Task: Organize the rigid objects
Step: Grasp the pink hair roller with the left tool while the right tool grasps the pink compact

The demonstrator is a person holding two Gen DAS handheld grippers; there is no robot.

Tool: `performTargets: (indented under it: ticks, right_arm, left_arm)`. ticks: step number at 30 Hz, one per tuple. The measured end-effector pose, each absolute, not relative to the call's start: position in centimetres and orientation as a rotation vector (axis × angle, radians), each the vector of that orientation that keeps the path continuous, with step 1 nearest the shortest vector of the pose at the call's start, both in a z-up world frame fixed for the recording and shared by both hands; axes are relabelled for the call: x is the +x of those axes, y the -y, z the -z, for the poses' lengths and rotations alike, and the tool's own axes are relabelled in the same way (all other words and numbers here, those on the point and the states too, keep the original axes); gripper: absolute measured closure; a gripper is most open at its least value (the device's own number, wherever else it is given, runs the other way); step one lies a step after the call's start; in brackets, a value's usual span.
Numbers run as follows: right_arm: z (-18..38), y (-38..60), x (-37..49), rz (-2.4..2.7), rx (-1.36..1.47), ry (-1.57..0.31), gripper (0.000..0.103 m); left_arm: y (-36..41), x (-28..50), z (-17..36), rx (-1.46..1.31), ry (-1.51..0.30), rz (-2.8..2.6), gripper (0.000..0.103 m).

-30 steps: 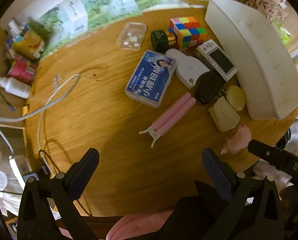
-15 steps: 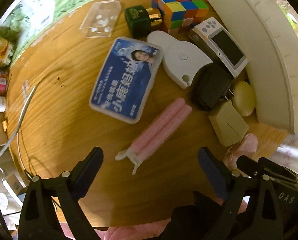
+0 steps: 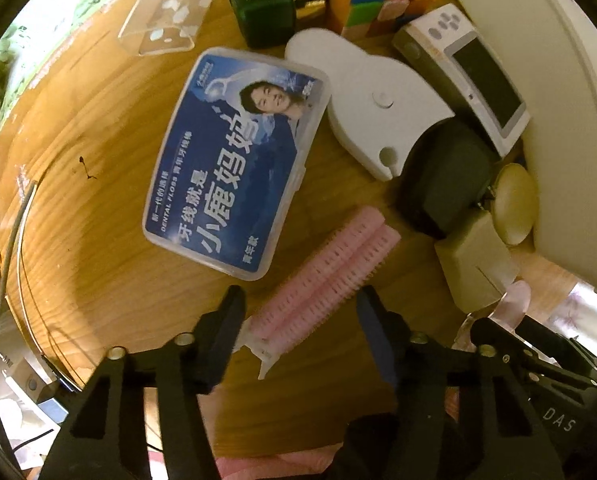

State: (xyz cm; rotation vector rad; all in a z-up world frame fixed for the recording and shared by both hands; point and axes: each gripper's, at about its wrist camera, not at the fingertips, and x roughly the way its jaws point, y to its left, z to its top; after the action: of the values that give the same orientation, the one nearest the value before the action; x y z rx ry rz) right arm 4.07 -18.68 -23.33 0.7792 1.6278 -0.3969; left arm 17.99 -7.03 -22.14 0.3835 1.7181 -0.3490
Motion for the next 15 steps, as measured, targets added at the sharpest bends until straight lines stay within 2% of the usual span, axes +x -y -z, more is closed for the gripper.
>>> performTargets:
  ticks: [7, 10, 15]
  right_arm:
    - [23.4, 18.3, 4.5, 0.399, 0.77, -1.63, 0.025]
    - [23.5, 18.5, 4.6, 0.407, 0.767, -1.626, 0.027]
    - [22.6, 18.7, 4.3, 0.41, 0.761, -1.593, 0.042]
  left_arm:
    - [6.7, 17.5, 23.6, 0.391, -1.726, 0.349, 0.057]
    - [6.7, 17.9, 23.6, 0.396, -1.724, 0.354, 0.064]
    - [5.9, 17.8, 23.8, 0.374, -1.738, 0.382, 0.07]
